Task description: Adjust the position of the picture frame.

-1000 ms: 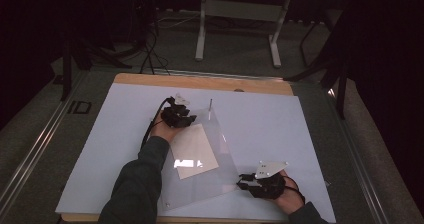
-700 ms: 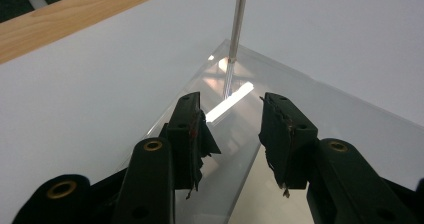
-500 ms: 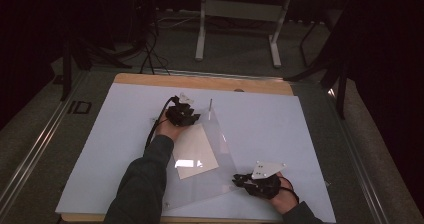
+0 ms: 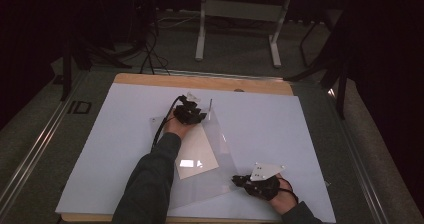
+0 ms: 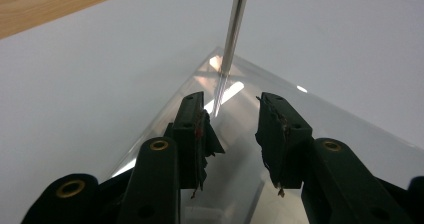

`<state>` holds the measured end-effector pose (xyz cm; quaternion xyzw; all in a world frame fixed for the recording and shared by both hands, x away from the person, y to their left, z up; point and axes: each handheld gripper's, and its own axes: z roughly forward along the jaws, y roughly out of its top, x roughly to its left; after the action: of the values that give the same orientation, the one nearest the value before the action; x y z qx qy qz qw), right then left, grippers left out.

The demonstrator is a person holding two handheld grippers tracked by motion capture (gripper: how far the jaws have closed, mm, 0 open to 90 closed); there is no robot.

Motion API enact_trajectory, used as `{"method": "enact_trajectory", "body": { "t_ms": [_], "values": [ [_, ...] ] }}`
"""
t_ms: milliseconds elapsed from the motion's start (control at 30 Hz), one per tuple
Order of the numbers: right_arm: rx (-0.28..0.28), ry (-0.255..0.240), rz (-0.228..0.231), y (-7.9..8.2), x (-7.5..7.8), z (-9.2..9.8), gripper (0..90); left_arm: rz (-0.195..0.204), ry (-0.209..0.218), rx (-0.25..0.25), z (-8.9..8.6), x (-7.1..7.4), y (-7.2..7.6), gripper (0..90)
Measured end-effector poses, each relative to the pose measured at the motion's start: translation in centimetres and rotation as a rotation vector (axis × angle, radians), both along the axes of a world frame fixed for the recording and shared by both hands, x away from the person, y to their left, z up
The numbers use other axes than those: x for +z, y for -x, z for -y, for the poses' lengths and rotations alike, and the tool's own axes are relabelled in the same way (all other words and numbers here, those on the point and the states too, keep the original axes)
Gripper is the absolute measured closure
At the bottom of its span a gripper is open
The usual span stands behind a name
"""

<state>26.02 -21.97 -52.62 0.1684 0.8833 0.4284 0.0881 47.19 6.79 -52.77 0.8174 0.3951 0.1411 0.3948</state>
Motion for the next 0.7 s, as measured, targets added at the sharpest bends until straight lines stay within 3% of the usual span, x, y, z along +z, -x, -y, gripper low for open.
{"method": "enact_trajectory", "body": {
  "t_ms": [100, 233, 700],
  "values": [
    [-0.001, 0.000, 0.002, 0.0, 0.0, 0.0, 84.8, 0.021, 0.015, 0.001, 0.6, 0.1, -0.6, 63.9],
    [-0.001, -0.002, 0.000, 0.0, 0.0, 0.0, 84.8, 0.015, -0.007, -0.002, 1.3, 0.3, -1.6, 64.6],
    [-0.006, -0.008, -0.002, 0.0, -0.1, 0.0, 84.7, 0.012, 0.007, 0.015, 3.2, -0.5, -3.5, 75.0]
  ]
}}
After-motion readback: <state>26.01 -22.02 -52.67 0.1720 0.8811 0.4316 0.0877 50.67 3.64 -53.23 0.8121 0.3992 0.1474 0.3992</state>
